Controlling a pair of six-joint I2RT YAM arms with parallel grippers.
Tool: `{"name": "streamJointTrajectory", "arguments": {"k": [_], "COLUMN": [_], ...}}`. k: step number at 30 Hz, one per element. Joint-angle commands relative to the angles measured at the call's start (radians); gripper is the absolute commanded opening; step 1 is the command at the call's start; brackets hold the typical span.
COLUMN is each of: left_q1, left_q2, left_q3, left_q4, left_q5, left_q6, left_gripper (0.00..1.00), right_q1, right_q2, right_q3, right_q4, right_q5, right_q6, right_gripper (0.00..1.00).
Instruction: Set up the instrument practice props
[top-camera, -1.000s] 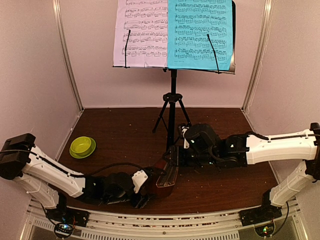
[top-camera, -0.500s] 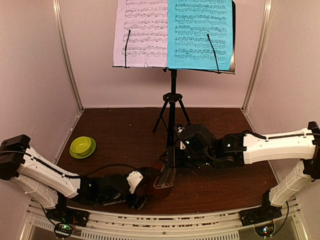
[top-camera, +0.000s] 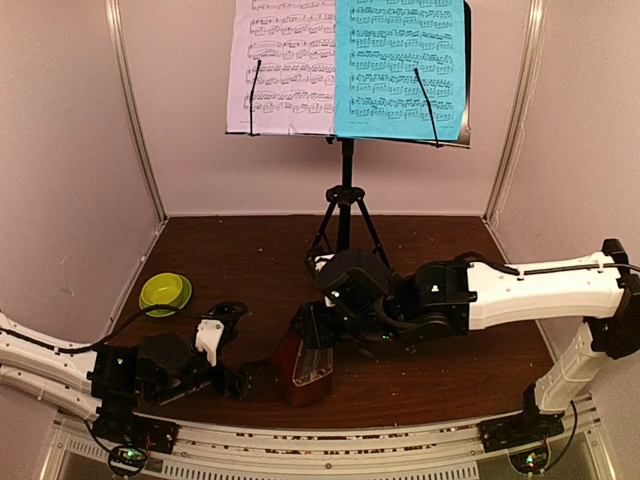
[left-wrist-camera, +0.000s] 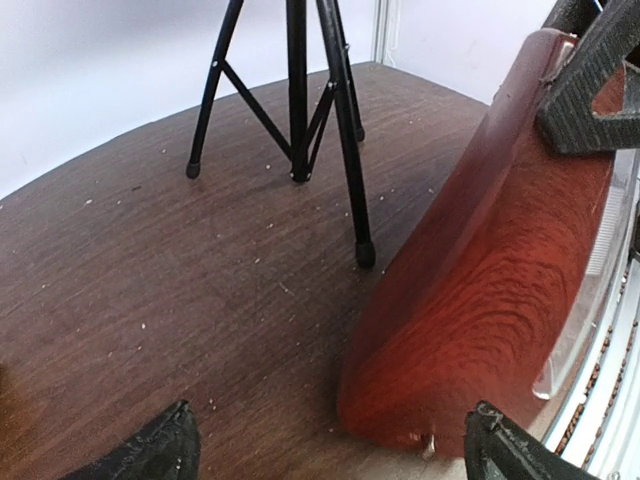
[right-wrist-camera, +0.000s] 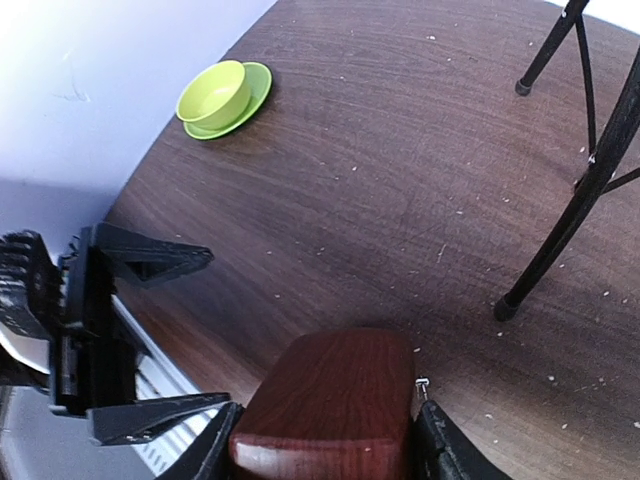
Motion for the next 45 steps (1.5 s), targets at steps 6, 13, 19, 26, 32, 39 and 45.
{"name": "streamJointTrajectory", "arguments": {"k": [6,13,19,26,32,39,45], "left_q1": [-0.001,-0.001,-0.001,0.000,-0.001,0.002,0.040], "left_q2": [-0.111,-0.077,-0.022,0.028,0.164,0.213,0.154], "left_q3": [-0.046,-0.028,0.035,0.129,0.206,0.220,0.189], "left_q4": [-0.116,-0.123,-0.108,-0.124,-0.090,-0.075,-0.093], "left_q5": [-0.058,-0.007,0.048,0.100,0.126,0.123,0.128], "left_q6": [-0.033,-0.004,0.010,0.029,0.012,-0.022,-0.062], "left_gripper": [0.94,0.96,0.98,0.98,0.98,0.95,0.94], "right_q1": [0.030,0.036,0.035,0.024,-0.050,-0.184,-0.218], "right_q2": [0.088,0.137,0.122,0.023,-0.150,-0.327,-0.212], "right_q3": [0.135,0.144,0.131,0.070,-0.111,-0.451,-0.509], "right_q4": [-0.047,-0.056,-0.017,0.076,0.162,0.246,0.269], "right_q5": [0.247,0.214,0.173,0.122,-0.014,-0.161,-0.192], "right_q6": [-0.102,-0.081,-0.085,-0.087,-0.058,0.000,-0.023], "right_gripper": [0.14,0.29,0.71,1.00,1.00,0.83,0.60]}}
